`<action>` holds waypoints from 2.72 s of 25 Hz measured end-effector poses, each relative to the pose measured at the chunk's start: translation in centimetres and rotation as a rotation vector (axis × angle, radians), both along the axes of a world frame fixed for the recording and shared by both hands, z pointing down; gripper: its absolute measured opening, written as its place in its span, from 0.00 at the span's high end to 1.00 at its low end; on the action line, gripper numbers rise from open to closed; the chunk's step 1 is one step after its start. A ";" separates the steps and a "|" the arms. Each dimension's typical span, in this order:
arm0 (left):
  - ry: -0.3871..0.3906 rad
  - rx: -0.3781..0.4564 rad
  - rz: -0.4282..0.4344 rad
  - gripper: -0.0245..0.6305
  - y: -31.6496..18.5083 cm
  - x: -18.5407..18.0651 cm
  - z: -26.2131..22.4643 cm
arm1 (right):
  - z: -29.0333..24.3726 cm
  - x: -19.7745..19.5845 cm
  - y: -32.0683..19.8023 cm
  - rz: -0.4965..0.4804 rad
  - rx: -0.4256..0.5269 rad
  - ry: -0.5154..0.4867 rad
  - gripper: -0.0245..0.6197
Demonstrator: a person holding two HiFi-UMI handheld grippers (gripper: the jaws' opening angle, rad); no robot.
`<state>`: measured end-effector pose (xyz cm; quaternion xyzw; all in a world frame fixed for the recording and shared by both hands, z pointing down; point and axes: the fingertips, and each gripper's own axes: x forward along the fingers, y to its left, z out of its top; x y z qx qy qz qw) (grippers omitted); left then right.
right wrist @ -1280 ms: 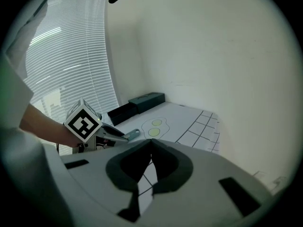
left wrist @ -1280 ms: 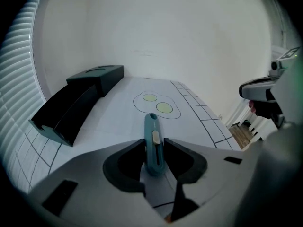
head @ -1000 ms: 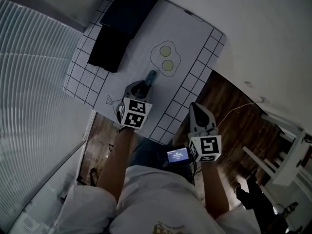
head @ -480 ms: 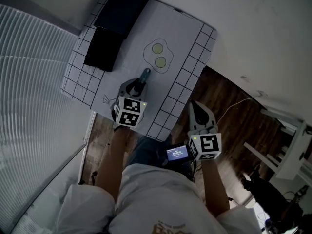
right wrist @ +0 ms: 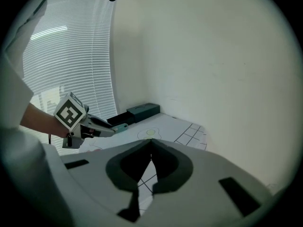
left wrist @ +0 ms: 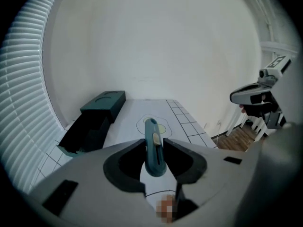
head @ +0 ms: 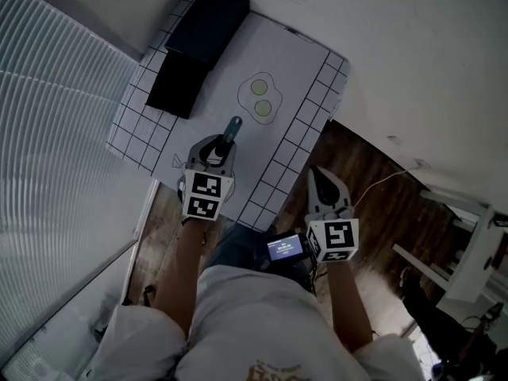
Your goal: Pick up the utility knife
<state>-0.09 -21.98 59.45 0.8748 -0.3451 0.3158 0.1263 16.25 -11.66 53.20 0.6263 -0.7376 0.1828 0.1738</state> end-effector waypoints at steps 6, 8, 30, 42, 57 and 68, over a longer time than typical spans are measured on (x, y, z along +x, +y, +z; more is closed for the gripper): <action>0.041 0.054 -0.023 0.77 0.7 -0.9 -3.9 | -1.5 0.5 -0.2 0.009 0.037 0.015 0.95; 0.057 0.072 -0.033 0.77 0.8 -1.0 -5.2 | -2.0 0.5 -0.4 0.006 0.049 0.019 0.95; 0.230 0.244 -0.092 0.77 2.3 -1.5 -15.8 | -7.5 -0.5 -1.4 -0.005 0.177 -0.009 0.95; 0.278 0.317 -0.077 0.77 4.1 -2.6 -20.2 | -12.2 -2.6 -1.7 -0.014 0.299 -0.058 0.95; 0.310 0.368 -0.071 0.77 4.7 -2.8 -22.8 | -14.7 -4.1 -2.5 -0.069 0.369 -0.027 0.95; 0.311 0.372 -0.073 0.79 4.2 -3.2 -22.9 | -14.7 -4.5 -3.0 -0.081 0.363 -0.030 0.95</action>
